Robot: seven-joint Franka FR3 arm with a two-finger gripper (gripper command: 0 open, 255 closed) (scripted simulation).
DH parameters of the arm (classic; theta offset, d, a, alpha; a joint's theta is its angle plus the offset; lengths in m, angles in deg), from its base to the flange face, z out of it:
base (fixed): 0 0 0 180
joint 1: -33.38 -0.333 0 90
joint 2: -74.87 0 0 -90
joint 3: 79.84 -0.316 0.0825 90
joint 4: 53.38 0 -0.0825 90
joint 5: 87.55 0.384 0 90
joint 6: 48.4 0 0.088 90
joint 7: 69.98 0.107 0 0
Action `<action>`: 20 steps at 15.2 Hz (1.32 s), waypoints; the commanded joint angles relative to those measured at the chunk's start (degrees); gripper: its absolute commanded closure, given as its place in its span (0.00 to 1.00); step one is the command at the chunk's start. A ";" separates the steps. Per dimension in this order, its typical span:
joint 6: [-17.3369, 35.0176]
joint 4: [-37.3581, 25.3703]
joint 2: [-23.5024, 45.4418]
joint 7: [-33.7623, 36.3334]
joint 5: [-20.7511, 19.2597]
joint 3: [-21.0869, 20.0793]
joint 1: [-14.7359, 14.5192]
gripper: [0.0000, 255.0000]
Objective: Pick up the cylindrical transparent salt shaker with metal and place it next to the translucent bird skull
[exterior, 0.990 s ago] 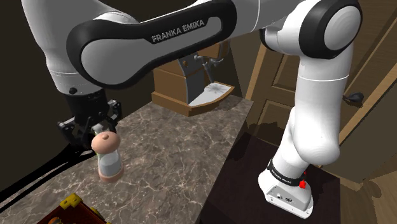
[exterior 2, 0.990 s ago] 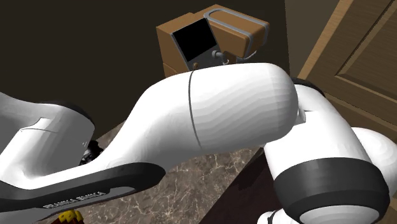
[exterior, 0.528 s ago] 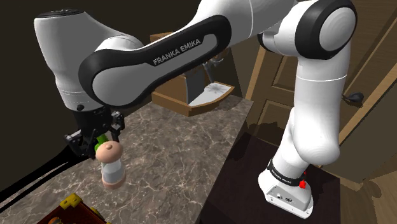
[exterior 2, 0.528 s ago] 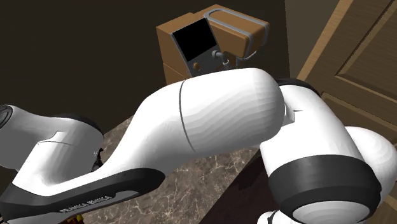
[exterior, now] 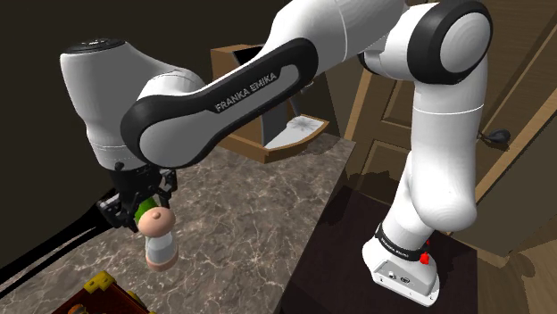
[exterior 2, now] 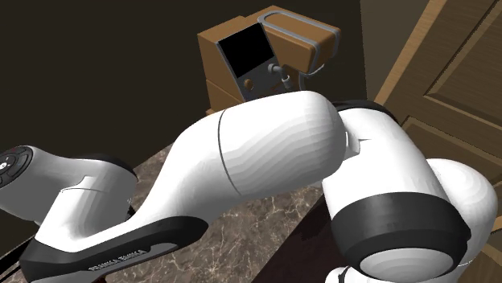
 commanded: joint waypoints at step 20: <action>-6.05 -3.80 -2.69 -1.21 1.86 -0.73 0.34 0.00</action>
